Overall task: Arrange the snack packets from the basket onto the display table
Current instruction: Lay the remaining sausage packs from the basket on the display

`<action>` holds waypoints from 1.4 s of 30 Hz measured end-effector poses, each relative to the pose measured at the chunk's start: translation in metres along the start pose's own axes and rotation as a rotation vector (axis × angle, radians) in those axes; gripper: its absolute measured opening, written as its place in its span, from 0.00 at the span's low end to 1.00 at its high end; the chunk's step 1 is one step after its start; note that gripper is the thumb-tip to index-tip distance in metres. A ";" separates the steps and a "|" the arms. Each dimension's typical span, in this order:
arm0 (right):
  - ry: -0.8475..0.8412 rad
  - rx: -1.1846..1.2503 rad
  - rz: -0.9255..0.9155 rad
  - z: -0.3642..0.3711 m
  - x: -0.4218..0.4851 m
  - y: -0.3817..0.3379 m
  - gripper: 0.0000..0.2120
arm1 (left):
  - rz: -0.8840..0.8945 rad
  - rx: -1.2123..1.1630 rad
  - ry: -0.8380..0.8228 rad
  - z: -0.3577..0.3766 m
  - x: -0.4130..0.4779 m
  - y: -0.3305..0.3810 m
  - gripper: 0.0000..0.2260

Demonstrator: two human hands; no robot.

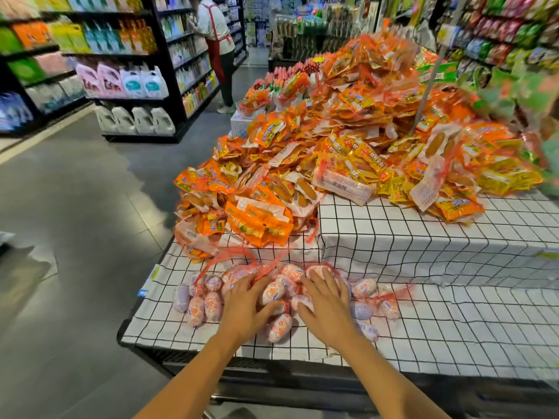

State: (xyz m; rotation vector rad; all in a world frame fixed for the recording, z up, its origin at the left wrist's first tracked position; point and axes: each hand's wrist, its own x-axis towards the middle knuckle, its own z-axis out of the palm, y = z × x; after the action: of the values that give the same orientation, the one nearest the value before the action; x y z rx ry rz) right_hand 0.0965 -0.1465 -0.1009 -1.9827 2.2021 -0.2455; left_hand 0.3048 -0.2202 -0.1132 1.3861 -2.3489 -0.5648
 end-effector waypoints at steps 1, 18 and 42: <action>-0.002 0.014 -0.004 -0.004 0.001 -0.002 0.35 | 0.005 0.009 -0.004 -0.001 0.000 -0.001 0.26; -0.046 0.120 -0.122 -0.023 -0.003 -0.020 0.27 | 0.044 -0.030 0.053 -0.027 -0.024 0.001 0.28; -0.277 -0.096 -0.903 0.043 -0.079 -0.372 0.21 | -0.805 0.287 0.203 -0.169 -0.388 -0.162 0.16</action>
State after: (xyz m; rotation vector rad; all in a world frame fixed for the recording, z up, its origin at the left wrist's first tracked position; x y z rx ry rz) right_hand 0.4741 -0.1064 -0.0547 -2.7281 1.0607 0.0386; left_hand 0.6857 0.0250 -0.0883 2.4023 -1.6906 -0.2555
